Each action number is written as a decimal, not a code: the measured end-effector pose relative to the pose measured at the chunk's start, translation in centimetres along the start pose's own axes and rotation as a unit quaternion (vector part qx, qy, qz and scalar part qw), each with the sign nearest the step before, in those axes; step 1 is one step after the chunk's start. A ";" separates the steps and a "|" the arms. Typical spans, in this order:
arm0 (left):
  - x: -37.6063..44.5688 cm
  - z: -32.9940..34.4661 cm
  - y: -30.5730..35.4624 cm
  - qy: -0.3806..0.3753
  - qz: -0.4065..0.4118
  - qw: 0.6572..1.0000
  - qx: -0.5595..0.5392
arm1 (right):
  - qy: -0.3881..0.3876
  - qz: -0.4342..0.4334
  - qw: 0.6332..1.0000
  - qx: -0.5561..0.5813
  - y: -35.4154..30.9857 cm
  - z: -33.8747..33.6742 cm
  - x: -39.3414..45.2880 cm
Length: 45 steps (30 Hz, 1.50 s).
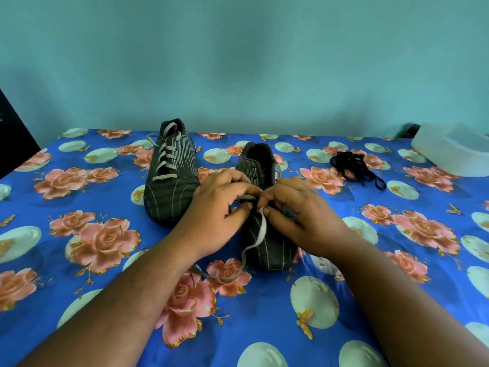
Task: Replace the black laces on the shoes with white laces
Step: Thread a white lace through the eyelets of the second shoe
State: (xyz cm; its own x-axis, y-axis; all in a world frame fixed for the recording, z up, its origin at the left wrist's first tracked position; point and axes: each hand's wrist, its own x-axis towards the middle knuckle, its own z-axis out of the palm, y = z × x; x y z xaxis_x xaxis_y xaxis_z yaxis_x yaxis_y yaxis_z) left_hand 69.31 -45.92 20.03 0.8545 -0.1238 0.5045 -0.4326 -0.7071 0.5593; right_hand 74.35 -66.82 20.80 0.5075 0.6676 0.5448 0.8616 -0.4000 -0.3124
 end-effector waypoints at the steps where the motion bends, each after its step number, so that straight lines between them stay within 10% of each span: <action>1: 0.0 0.2 -0.1 -0.009 -0.003 1.000 -0.005 | -0.010 0.005 1.000 0.012 -0.2 0.0 0.0; 14: -0.1 1.0 0.7 -0.031 -0.046 0.998 -0.018 | 0.078 0.073 0.952 0.286 -0.5 -0.3 0.3; 24: -0.3 1.4 0.6 -0.024 -0.053 0.997 -0.047 | 0.330 0.378 0.727 0.469 1.8 -4.8 0.5; 32: -0.3 1.5 0.7 -0.013 -0.049 0.997 -0.050 | 0.231 0.451 0.855 0.112 5.4 -5.5 -1.6; 38: -0.2 1.4 0.9 0.004 -0.034 0.998 -0.048 | 0.075 0.124 0.988 0.044 1.8 -2.9 -0.5; 41: -0.2 1.2 0.7 0.009 -0.028 0.999 -0.032 | -0.020 0.065 0.996 -0.050 1.3 -0.9 -0.2; 45: -0.2 1.2 0.8 0.002 -0.034 0.999 -0.030 | -0.003 0.076 0.990 0.122 1.9 -2.0 -0.4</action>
State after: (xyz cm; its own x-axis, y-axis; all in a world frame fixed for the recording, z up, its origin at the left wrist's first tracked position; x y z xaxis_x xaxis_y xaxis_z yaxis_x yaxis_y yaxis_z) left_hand 69.14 -47.35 19.59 0.8812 -0.0741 0.4669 -0.3903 -0.6712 0.6302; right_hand 75.79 -69.07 21.53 0.6310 0.6147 0.4732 0.7514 -0.3326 -0.5700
